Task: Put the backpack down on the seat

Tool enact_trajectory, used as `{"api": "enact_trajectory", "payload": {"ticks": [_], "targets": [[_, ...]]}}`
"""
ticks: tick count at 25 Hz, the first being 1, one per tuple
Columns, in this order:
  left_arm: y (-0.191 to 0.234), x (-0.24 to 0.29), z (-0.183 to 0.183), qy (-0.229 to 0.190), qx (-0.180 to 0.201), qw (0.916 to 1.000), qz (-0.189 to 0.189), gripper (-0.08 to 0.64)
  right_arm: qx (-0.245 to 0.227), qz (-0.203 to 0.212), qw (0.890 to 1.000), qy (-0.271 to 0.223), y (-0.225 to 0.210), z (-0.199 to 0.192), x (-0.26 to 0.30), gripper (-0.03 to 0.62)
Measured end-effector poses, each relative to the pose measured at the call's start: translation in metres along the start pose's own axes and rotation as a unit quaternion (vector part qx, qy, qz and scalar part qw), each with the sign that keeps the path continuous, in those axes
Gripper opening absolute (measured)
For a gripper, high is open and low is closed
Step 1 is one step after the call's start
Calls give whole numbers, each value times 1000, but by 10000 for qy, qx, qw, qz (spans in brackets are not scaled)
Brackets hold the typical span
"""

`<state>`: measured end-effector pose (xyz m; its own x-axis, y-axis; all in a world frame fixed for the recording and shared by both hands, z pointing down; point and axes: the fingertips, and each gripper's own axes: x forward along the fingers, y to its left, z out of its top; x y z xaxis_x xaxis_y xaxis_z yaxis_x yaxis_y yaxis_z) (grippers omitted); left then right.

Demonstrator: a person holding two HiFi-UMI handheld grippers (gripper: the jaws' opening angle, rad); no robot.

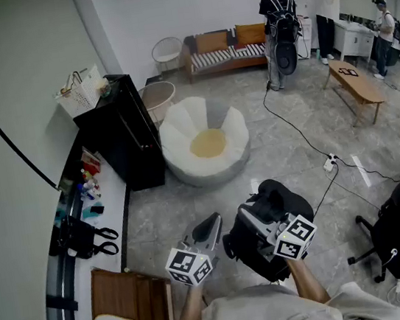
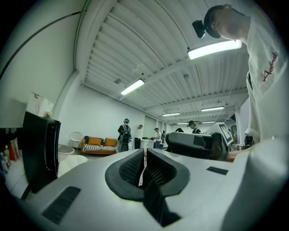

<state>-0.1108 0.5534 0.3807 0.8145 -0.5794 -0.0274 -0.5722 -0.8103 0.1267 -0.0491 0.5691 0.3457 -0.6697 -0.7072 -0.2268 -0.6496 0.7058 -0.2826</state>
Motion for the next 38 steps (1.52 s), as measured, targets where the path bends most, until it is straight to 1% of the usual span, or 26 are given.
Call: {"api": "enact_trajectory", "payload": {"ticks": [9,16,23,28,32,38], "targets": [[9,5,-12,106,-29,9999,7,43,76,-29,9999,75,-5,-13,4,34],[8,8,-11,176,16,9998,42,43,204,23,9998,-8,-10,-7,1,34],[0,20,-11,243,65,9993,263,43,212,157,9996,45,-25,1,-11,34],[-14,30,-22,393,123,9981,460,43,286,306,9991,102,-36,0,-27,34],[-20,38,-31,398,-10,9975,589,43,403,381,9983,187,-50,-2,-36,34],[-19,55,-42,458,-104,9971,599,43,484,340,9979,277,-70,-9,-40,34]]}}
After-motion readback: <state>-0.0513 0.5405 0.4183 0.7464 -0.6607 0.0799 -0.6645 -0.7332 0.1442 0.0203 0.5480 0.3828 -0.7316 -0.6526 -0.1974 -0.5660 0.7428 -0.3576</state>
